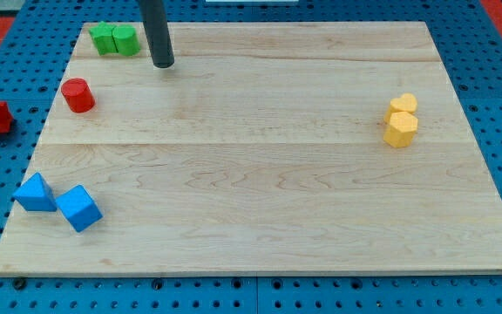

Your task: Push the cube horizontally to the triangle

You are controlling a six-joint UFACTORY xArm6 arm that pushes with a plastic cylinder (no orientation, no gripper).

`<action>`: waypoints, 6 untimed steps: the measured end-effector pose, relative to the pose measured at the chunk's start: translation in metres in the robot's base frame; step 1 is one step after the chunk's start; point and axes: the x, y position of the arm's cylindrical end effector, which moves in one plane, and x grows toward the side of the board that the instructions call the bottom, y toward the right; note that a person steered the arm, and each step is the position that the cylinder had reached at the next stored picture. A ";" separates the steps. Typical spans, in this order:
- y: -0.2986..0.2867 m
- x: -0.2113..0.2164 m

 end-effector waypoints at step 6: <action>-0.020 0.047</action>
